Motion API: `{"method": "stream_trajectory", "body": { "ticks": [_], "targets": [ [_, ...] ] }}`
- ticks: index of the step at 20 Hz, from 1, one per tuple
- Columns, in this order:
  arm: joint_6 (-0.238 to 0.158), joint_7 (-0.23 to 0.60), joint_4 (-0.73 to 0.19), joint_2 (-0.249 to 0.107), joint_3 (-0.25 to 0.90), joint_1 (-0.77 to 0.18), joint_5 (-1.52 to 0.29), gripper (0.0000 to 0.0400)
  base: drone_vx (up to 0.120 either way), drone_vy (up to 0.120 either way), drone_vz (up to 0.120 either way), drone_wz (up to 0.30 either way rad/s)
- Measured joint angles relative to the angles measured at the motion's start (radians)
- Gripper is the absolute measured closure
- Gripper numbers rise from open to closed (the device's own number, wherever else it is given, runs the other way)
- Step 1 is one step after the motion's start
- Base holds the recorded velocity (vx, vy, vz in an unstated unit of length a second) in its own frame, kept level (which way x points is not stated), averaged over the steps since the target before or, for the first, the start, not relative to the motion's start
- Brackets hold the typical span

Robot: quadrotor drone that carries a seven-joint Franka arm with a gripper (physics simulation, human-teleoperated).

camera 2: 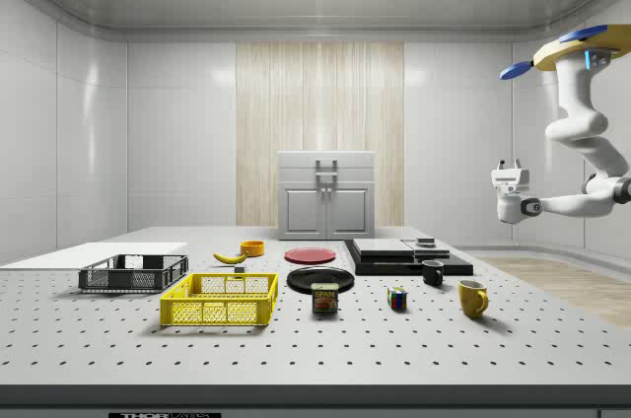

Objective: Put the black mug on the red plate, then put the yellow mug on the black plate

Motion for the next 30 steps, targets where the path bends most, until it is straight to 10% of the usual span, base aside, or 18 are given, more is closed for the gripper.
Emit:
{"method": "stream_trajectory", "body": {
  "ticks": [13, 30],
  "targets": [
    [-0.168, -0.002, 0.248, 0.069, 0.003, -0.005, 0.002, 0.0, 0.049, -0.015, 0.0, 0.0],
    [-0.188, -0.003, 0.295, 0.084, 0.004, -0.007, 0.002, 0.0, 0.115, -0.016, 0.0, 0.0]
  ]
}}
